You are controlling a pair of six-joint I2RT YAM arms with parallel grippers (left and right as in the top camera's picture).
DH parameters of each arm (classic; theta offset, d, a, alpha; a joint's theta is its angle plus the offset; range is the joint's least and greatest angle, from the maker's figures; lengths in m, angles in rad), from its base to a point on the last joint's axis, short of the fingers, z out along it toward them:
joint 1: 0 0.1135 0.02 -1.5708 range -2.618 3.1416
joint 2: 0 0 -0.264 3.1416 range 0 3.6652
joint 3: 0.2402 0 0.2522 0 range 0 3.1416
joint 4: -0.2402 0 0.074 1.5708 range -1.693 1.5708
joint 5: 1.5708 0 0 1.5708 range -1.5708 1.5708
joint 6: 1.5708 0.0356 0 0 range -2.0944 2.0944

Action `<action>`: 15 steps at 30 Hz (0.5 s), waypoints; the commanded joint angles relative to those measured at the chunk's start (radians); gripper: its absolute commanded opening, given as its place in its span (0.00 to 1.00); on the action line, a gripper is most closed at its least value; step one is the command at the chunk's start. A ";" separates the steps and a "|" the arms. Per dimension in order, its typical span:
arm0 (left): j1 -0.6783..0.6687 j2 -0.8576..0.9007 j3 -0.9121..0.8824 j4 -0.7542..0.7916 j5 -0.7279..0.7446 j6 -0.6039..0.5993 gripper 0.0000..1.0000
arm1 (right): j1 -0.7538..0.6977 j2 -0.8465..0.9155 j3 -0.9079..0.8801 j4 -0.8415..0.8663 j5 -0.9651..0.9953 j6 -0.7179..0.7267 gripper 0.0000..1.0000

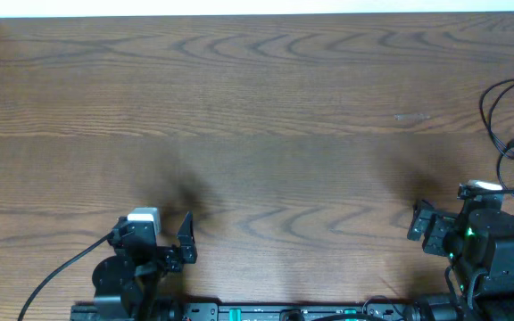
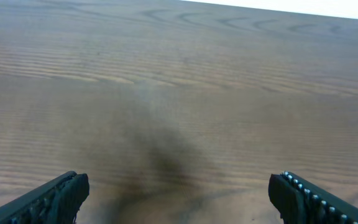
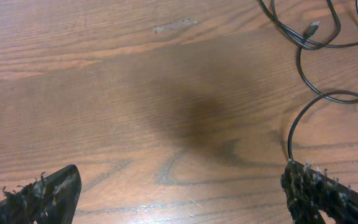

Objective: Untangle cables

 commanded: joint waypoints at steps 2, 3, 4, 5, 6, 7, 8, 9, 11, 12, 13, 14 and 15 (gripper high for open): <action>0.002 -0.008 -0.050 0.079 -0.013 0.021 0.98 | 0.006 -0.004 -0.006 -0.002 0.012 0.002 0.99; 0.002 -0.008 -0.060 0.094 -0.013 0.021 0.98 | 0.006 -0.004 -0.006 -0.002 0.012 0.002 0.99; 0.002 -0.008 -0.067 0.105 -0.013 0.021 0.97 | 0.006 -0.004 -0.006 -0.002 0.012 0.002 0.99; 0.002 -0.008 -0.076 0.115 -0.013 0.021 0.98 | 0.006 -0.004 -0.006 -0.002 0.012 0.002 0.99; 0.002 -0.008 -0.084 0.124 -0.013 0.021 0.98 | 0.006 -0.004 -0.006 -0.002 0.012 0.002 0.99; 0.002 -0.008 -0.091 0.133 -0.013 0.021 0.98 | 0.006 -0.004 -0.006 -0.002 0.012 0.002 0.99; 0.003 -0.008 -0.098 0.143 -0.014 0.021 0.98 | 0.006 -0.004 -0.006 -0.002 0.012 0.002 0.99; 0.003 -0.008 -0.105 0.151 -0.014 0.025 0.98 | 0.006 -0.004 -0.006 -0.002 0.012 0.002 0.99; 0.003 -0.008 -0.121 0.176 -0.017 0.025 0.98 | 0.006 -0.004 -0.006 -0.002 0.012 0.002 0.99; 0.002 -0.008 -0.130 0.192 -0.024 0.024 0.98 | 0.006 -0.004 -0.006 -0.002 0.012 0.002 0.99; 0.002 -0.008 -0.140 0.208 -0.032 0.024 0.98 | 0.006 -0.004 -0.006 -0.002 0.012 0.002 0.99; 0.003 -0.008 -0.150 0.224 -0.032 0.024 0.98 | 0.006 -0.004 -0.006 -0.002 0.012 0.002 0.99; 0.003 -0.008 -0.159 0.236 -0.033 0.024 0.98 | 0.006 -0.004 -0.006 -0.002 0.012 0.002 0.99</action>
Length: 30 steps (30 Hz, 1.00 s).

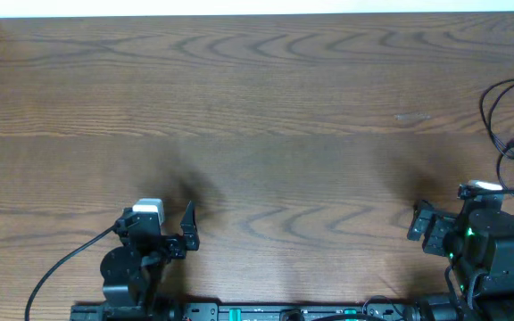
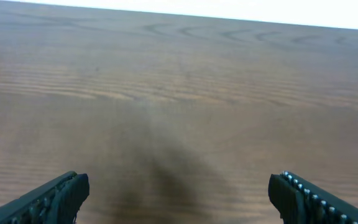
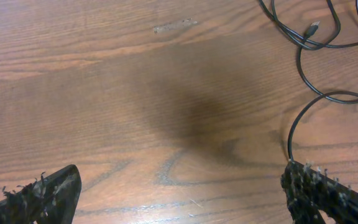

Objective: Untangle cables

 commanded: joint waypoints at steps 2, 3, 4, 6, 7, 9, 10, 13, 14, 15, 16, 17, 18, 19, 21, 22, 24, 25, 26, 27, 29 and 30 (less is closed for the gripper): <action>0.003 -0.008 -0.046 0.058 -0.031 0.012 0.98 | 0.006 -0.004 -0.006 -0.002 0.012 0.002 0.99; 0.003 -0.008 -0.060 0.078 -0.031 0.012 0.98 | 0.006 -0.004 -0.006 -0.002 0.012 0.002 0.99; 0.003 -0.008 -0.079 0.107 -0.031 0.012 0.98 | 0.006 -0.004 -0.006 -0.002 0.012 0.002 0.99; 0.003 -0.008 -0.112 0.158 -0.031 0.012 0.98 | 0.006 -0.004 -0.006 -0.002 0.012 0.002 0.99; 0.002 -0.008 -0.126 0.175 -0.031 0.012 0.98 | 0.006 -0.004 -0.006 -0.002 0.012 0.002 0.99; 0.003 -0.008 -0.145 0.208 -0.031 0.013 0.98 | 0.006 -0.004 -0.006 -0.002 0.012 0.002 0.99; 0.003 -0.008 -0.146 0.219 -0.037 0.012 0.98 | 0.006 -0.004 -0.006 -0.002 0.012 0.002 0.99; 0.003 -0.008 -0.150 0.225 -0.053 0.012 0.98 | 0.006 -0.004 -0.006 -0.002 0.012 0.002 0.99; 0.003 -0.008 -0.152 0.237 -0.063 0.012 0.98 | 0.006 -0.004 -0.006 -0.002 0.012 0.002 0.99; 0.003 -0.008 -0.157 0.253 -0.076 0.012 0.98 | 0.006 -0.004 -0.006 -0.002 0.012 0.002 0.99; 0.003 -0.008 -0.163 0.272 -0.080 0.012 0.98 | 0.006 -0.004 -0.006 -0.002 0.012 0.002 0.99; 0.003 -0.008 -0.171 0.296 -0.087 0.012 0.98 | 0.006 -0.004 -0.006 -0.002 0.012 0.002 0.99; 0.003 -0.008 -0.176 0.314 -0.093 0.012 0.98 | 0.006 -0.004 -0.006 -0.002 0.012 0.002 0.99; 0.003 -0.008 -0.185 0.338 -0.100 0.012 0.98 | 0.006 -0.004 -0.006 -0.002 0.012 0.002 0.99; 0.003 -0.008 -0.211 0.401 -0.102 0.012 0.98 | 0.006 -0.004 -0.006 -0.002 0.012 0.002 0.99; 0.003 -0.008 -0.222 0.427 -0.102 0.012 0.98 | 0.006 -0.004 -0.006 -0.002 0.012 0.002 0.99; 0.003 -0.008 -0.238 0.459 -0.103 0.012 0.98 | 0.006 -0.004 -0.006 -0.002 0.012 0.002 0.99; 0.002 -0.008 -0.237 0.463 -0.103 0.012 0.98 | 0.006 -0.004 -0.006 -0.002 0.012 0.002 0.99; 0.003 -0.008 -0.237 0.463 -0.109 0.012 0.98 | 0.006 -0.004 -0.006 -0.002 0.012 0.002 0.99; 0.003 -0.008 -0.237 0.460 -0.109 0.012 0.98 | 0.006 -0.004 -0.006 -0.002 0.012 0.002 0.99; 0.003 -0.008 -0.238 0.457 -0.111 0.012 0.98 | 0.006 -0.004 -0.006 -0.002 0.012 0.002 0.99; 0.003 -0.008 -0.238 0.456 -0.114 0.012 0.98 | 0.006 -0.004 -0.006 -0.002 0.011 0.002 0.99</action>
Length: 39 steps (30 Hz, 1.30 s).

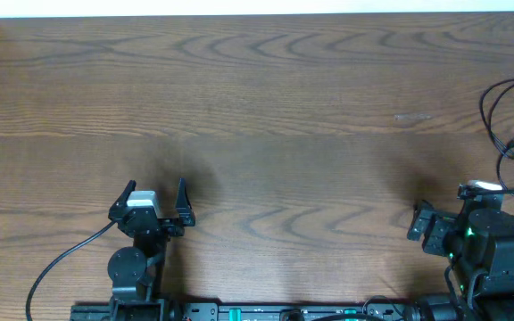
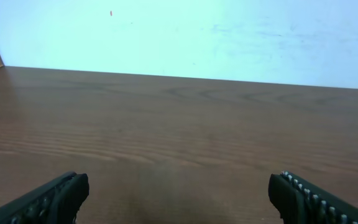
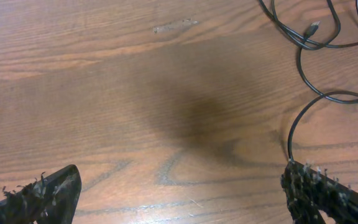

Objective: Untangle cables

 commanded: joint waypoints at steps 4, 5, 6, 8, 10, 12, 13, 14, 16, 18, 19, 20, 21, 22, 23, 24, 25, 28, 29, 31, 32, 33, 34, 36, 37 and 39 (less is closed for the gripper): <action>0.002 -0.009 -0.028 -0.021 -0.039 0.009 0.98 | 0.005 -0.004 -0.006 -0.002 0.012 0.002 0.99; 0.002 -0.009 -0.028 -0.021 -0.043 0.009 0.98 | 0.005 -0.004 -0.006 -0.002 0.012 0.002 0.99; 0.002 -0.009 -0.028 -0.021 -0.048 0.009 0.98 | 0.005 -0.004 -0.006 -0.002 0.012 0.002 0.99; 0.002 -0.009 -0.028 -0.022 -0.063 0.009 0.98 | 0.005 -0.004 -0.006 -0.002 0.012 0.002 0.99; 0.002 -0.009 -0.028 -0.023 -0.085 0.010 0.98 | 0.006 -0.004 -0.006 -0.002 0.012 0.002 0.99; 0.002 -0.009 -0.028 -0.023 -0.087 0.042 0.98 | 0.005 -0.004 -0.006 -0.002 0.012 0.002 0.99; 0.002 -0.009 -0.028 -0.023 -0.087 0.063 0.98 | 0.005 -0.004 -0.006 -0.002 0.012 0.002 0.99; 0.002 -0.008 -0.028 -0.024 -0.087 0.083 0.98 | 0.005 -0.004 -0.006 -0.002 0.012 0.002 0.99; 0.002 -0.009 -0.028 -0.024 -0.087 0.103 0.98 | 0.005 -0.004 -0.006 -0.002 0.012 0.002 0.99; 0.002 -0.009 -0.028 -0.024 -0.086 0.102 0.98 | 0.005 -0.004 -0.006 -0.002 0.012 0.002 0.99; 0.002 -0.009 -0.028 -0.024 -0.082 0.102 0.98 | 0.005 -0.004 -0.006 -0.002 0.012 0.002 0.99; 0.002 -0.009 -0.028 -0.024 -0.082 0.096 0.98 | 0.005 -0.004 -0.006 -0.003 0.012 0.002 0.99; 0.002 -0.009 -0.028 -0.024 -0.079 0.095 0.98 | 0.006 -0.004 -0.006 -0.003 0.012 0.002 0.99; 0.002 -0.009 -0.028 -0.024 -0.079 0.094 0.98 | 0.005 -0.004 -0.006 -0.005 0.012 0.002 0.99; 0.002 -0.009 -0.028 -0.024 -0.080 0.095 0.98 | 0.006 -0.004 -0.006 -0.005 0.012 0.002 0.99; 0.002 -0.009 -0.028 -0.024 -0.080 0.095 0.98 | 0.005 -0.004 -0.006 -0.005 0.012 0.002 0.99; 0.002 -0.009 -0.028 -0.024 -0.080 0.095 0.98 | 0.005 -0.004 -0.006 -0.005 0.012 0.002 0.99; 0.002 -0.008 -0.028 -0.023 -0.080 0.095 0.98 | 0.005 -0.004 -0.006 -0.005 0.012 0.002 0.99; 0.003 -0.008 -0.028 -0.023 -0.080 0.095 0.98 | 0.005 -0.004 -0.006 -0.005 0.012 0.002 0.99; 0.002 -0.006 -0.028 -0.023 -0.080 0.095 0.98 | 0.005 -0.004 -0.006 -0.005 0.011 0.002 0.99; 0.002 -0.006 -0.028 -0.023 -0.080 0.095 0.98 | 0.005 -0.004 -0.006 -0.005 0.012 0.002 0.99; 0.002 -0.006 -0.028 -0.023 -0.080 0.095 0.98 | 0.005 -0.004 -0.006 -0.005 0.012 0.002 0.99; 0.002 -0.006 -0.028 -0.023 -0.080 0.095 0.98 | 0.005 -0.004 -0.006 -0.005 0.012 0.002 0.99; 0.003 -0.006 -0.028 -0.023 -0.080 0.095 0.98 | 0.005 -0.004 -0.006 -0.005 0.012 0.002 0.99; 0.002 -0.006 -0.028 -0.023 -0.080 0.095 0.98 | 0.005 -0.004 -0.006 -0.005 0.012 0.002 0.99; 0.002 -0.006 -0.028 -0.023 -0.080 0.095 0.98 | 0.005 -0.004 -0.006 -0.005 0.012 0.002 0.99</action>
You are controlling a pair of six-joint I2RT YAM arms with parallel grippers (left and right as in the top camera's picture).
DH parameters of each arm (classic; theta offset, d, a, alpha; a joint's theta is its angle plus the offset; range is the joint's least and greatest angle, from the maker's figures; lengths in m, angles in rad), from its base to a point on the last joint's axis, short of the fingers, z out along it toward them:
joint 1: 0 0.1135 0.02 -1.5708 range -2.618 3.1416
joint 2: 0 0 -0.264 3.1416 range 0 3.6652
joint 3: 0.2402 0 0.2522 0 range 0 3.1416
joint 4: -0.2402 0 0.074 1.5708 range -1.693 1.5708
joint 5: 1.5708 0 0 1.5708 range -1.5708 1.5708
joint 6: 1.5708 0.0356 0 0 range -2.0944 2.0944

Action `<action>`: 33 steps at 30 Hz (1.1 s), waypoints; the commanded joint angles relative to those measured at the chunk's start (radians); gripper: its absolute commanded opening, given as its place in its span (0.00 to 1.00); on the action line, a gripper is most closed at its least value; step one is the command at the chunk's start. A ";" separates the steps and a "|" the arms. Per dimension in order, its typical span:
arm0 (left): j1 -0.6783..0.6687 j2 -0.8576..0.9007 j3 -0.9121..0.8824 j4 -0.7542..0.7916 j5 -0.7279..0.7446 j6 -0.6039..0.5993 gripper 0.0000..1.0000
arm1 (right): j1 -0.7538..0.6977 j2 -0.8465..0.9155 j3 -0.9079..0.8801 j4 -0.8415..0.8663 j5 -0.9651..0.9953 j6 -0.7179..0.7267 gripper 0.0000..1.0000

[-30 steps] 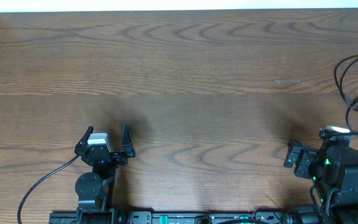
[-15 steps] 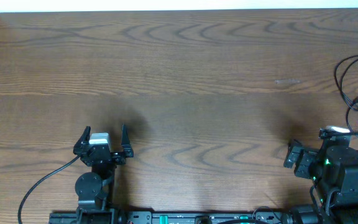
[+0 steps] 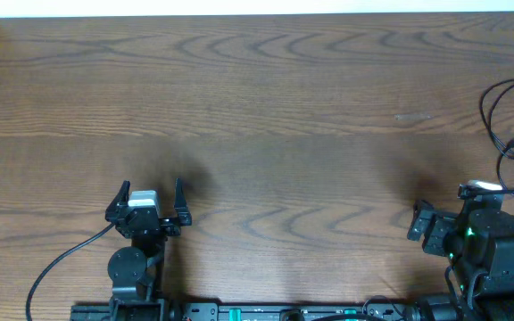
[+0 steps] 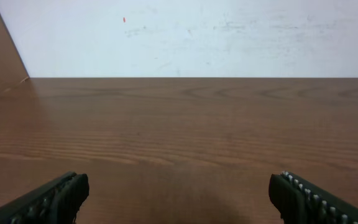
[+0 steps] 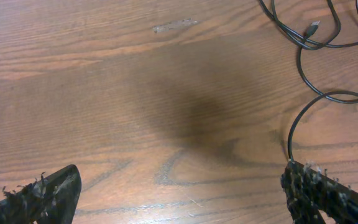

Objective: Untangle cables

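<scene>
Thin black cables point(image 5: 309, 43) lie looped at the table's far right edge point(image 3: 498, 111), partly cut off by the frame. A small plug end point(image 5: 314, 27) lies among the loops. One strand curves down to the right finger point(image 5: 319, 190) of my right gripper point(image 5: 179, 193), which is open and empty over bare wood, short of the loops. My left gripper point(image 4: 179, 196) is open and empty too, at the front left of the table point(image 3: 147, 198), level and facing the far wall. No cable shows in the left wrist view.
The dark wood table point(image 3: 257, 107) runs back to a white wall point(image 4: 197, 31). A brown upright board borders the far left corner. A pale scuff point(image 5: 174, 25) marks the wood left of the cables.
The left wrist view now shows more wall and the left board, and in the overhead view the left gripper sits slightly further left. The right gripper and the cables are unchanged.
At first my left gripper was open, low at the front edge, turned to the right and looking down at the wood. At each later moment it stood straighter and more level, until the far wall came into view. The right gripper and cables stayed put throughout.
</scene>
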 commanded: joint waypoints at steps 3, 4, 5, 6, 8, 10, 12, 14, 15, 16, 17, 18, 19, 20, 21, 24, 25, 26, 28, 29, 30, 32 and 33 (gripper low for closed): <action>0.002 -0.006 -0.028 -0.023 -0.025 0.014 0.98 | 0.005 -0.004 -0.006 -0.005 0.012 0.002 0.99; 0.002 -0.006 -0.028 -0.023 -0.025 0.014 0.98 | 0.005 -0.004 -0.006 -0.005 0.012 0.002 0.99; 0.002 -0.006 -0.028 -0.023 -0.025 0.014 0.98 | 0.005 -0.004 -0.006 -0.005 0.012 0.002 0.99; 0.003 -0.006 -0.028 -0.023 -0.025 0.014 0.98 | 0.005 -0.004 -0.006 -0.005 0.012 0.002 0.99; 0.002 -0.006 -0.028 -0.023 -0.025 0.014 0.98 | 0.005 -0.004 -0.006 -0.005 0.012 0.002 0.99; 0.002 -0.006 -0.028 -0.023 -0.025 0.014 0.98 | 0.005 -0.004 -0.006 -0.004 0.012 0.002 0.99; 0.002 -0.006 -0.028 -0.023 -0.025 0.014 0.98 | 0.006 -0.004 -0.006 -0.004 0.012 0.002 0.99; 0.002 -0.006 -0.028 -0.023 -0.025 0.014 0.98 | 0.005 -0.005 -0.006 -0.010 0.012 0.002 0.99; 0.002 -0.006 -0.028 -0.023 -0.025 0.014 0.98 | 0.005 -0.007 -0.006 -0.023 0.011 0.002 0.99; 0.002 -0.006 -0.028 -0.023 -0.025 0.014 0.98 | 0.004 -0.010 -0.006 -0.028 0.012 0.002 0.99; 0.002 -0.006 -0.028 -0.023 -0.025 0.014 0.98 | 0.003 -0.014 -0.008 -0.024 0.018 -0.003 0.99; 0.002 -0.006 -0.028 -0.023 -0.025 0.014 0.98 | -0.001 -0.023 -0.016 -0.011 0.027 -0.010 0.99; 0.002 -0.006 -0.028 -0.023 -0.025 0.014 0.98 | -0.010 -0.037 -0.031 0.013 0.031 -0.019 0.99; 0.002 -0.006 -0.028 -0.023 -0.025 0.014 0.98 | -0.016 -0.051 -0.046 0.038 0.031 -0.028 0.99; 0.002 -0.006 -0.028 -0.023 -0.025 0.013 0.98 | -0.029 -0.082 -0.079 0.088 0.024 -0.036 0.99; 0.002 -0.006 -0.028 -0.023 -0.025 0.014 0.98 | -0.052 -0.171 -0.174 0.186 -0.006 -0.035 0.99; 0.002 -0.006 -0.028 -0.023 -0.025 0.014 0.98 | -0.058 -0.202 -0.205 0.212 -0.019 -0.035 0.99; 0.002 -0.006 -0.028 -0.023 -0.025 0.014 0.98 | -0.063 -0.238 -0.240 0.242 -0.032 -0.035 0.99; 0.002 -0.006 -0.028 -0.023 -0.025 0.014 0.98 | -0.072 -0.301 -0.299 0.295 -0.053 -0.036 0.99; 0.002 -0.006 -0.028 -0.023 -0.025 0.014 0.98 | -0.076 -0.334 -0.327 0.319 -0.058 -0.035 0.99; 0.002 -0.006 -0.028 -0.023 -0.025 0.014 0.98 | -0.078 -0.356 -0.346 0.336 -0.061 -0.035 0.99; 0.002 -0.006 -0.028 -0.023 -0.025 0.014 0.98 | -0.082 -0.402 -0.384 0.364 -0.064 -0.036 0.99; 0.002 -0.006 -0.028 -0.023 -0.025 0.014 0.98 | -0.085 -0.420 -0.396 0.370 -0.064 -0.036 0.99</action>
